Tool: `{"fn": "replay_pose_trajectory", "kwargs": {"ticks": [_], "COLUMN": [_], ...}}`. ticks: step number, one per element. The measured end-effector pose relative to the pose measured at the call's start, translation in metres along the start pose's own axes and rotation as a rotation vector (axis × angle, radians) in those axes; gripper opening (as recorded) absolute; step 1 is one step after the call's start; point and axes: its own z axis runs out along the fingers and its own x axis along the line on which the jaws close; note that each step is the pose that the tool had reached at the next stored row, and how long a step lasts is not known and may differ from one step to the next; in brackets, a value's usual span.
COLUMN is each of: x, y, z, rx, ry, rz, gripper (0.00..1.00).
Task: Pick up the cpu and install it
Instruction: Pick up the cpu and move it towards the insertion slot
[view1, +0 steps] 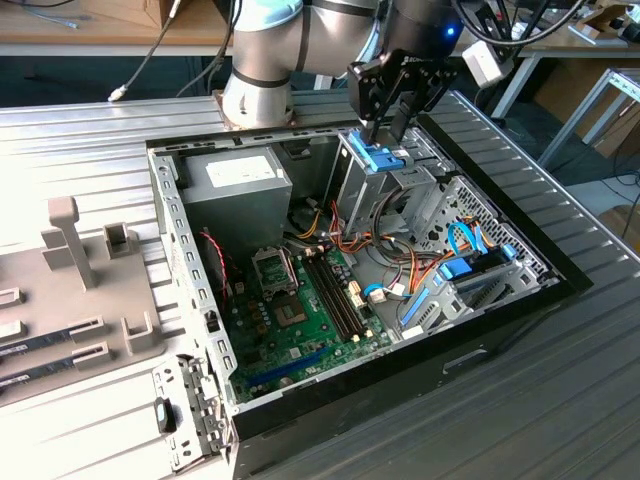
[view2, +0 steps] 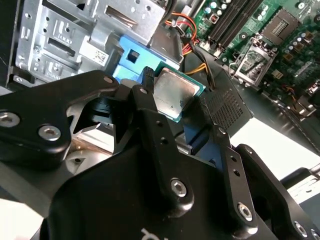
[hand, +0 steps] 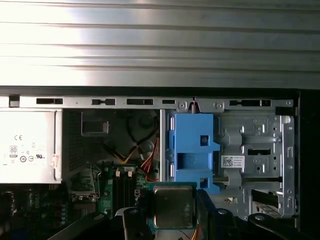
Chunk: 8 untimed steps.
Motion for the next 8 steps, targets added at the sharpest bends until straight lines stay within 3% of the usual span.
{"fn": "replay_pose_trajectory", "kwargs": {"ticks": [8], "x": [-0.0147], "y": [-0.0003], "z": [0.0082], "rx": [-0.0001], "ry": [-0.0001], "rz": [0.0], "gripper": [0.47]}}
